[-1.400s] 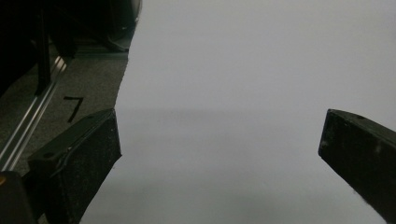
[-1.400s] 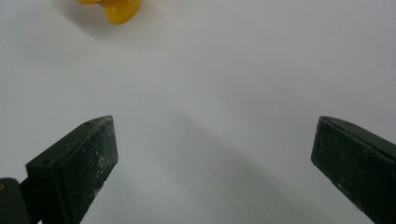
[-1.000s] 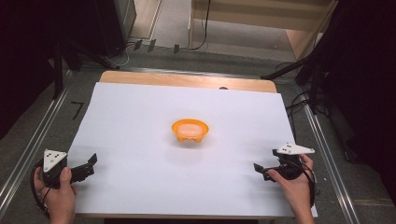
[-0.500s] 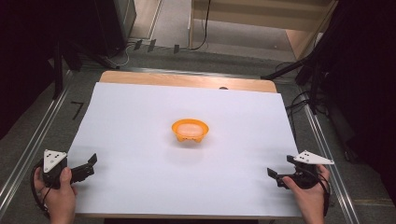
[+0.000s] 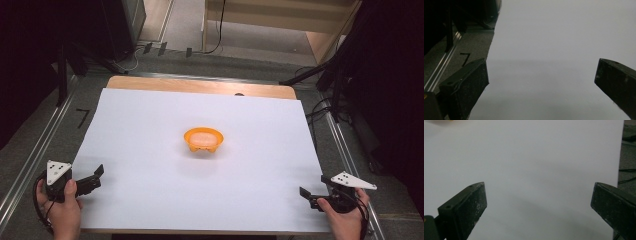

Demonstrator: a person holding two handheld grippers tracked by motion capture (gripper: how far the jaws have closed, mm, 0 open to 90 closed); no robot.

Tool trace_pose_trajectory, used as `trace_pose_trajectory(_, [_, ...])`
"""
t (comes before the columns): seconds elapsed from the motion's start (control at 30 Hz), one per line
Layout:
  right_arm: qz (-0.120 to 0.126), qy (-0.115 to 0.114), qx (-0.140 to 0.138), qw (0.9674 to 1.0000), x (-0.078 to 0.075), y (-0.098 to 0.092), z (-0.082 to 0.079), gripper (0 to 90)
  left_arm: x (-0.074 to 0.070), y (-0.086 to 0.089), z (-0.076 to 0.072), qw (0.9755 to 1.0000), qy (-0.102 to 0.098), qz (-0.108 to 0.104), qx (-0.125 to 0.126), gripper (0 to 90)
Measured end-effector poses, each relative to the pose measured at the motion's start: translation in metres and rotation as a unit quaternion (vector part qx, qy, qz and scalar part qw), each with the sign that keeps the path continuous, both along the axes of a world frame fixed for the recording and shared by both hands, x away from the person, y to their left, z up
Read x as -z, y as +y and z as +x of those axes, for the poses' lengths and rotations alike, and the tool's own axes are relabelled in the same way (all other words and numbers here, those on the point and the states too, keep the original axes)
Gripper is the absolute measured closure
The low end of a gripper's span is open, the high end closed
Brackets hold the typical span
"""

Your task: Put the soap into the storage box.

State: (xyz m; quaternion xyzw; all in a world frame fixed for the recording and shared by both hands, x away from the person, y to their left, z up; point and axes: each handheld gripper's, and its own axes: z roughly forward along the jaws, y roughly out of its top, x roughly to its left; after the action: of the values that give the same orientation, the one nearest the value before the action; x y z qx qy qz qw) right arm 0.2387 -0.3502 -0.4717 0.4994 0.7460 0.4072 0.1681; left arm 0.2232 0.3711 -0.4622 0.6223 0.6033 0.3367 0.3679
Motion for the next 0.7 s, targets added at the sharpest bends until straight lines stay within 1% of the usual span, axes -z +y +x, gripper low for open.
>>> trace_pose_trajectory(0.13, [0.005,-0.005,0.009,0.9999,0.0,-0.008,-0.007,0.4,0.0,0.0,0.0,1.0,0.0,-0.001,-0.001,0.0])
trace_pose_trajectory(0.23, [0.019,-0.011,0.015,0.9996,0.002,-0.013,-0.011,0.4,0.0,0.0,0.0,1.0,-0.001,0.0,-0.002,0.0])
trace_pose_trajectory(0.3, [0.032,-0.01,0.014,0.9993,0.003,-0.014,-0.012,0.4,0.0,0.0,0.0,1.0,-0.003,0.001,-0.002,0.0])
trace_pose_trajectory(0.4, [0.047,-0.018,0.017,0.9986,0.006,-0.014,-0.013,0.0,0.0,0.0,-0.001,1.0,-0.003,0.003,-0.003,0.0])
trace_pose_trajectory(0.57, [0.049,-0.031,0.024,0.9981,0.012,-0.012,-0.013,0.0,0.0,-0.001,-0.001,1.0,-0.003,0.002,-0.005,0.0])
trace_pose_trajectory(0.7, [0.042,-0.041,0.029,0.9979,0.013,-0.011,-0.015,0.0,0.0,-0.001,-0.001,1.0,-0.003,0.003,-0.006,0.0])
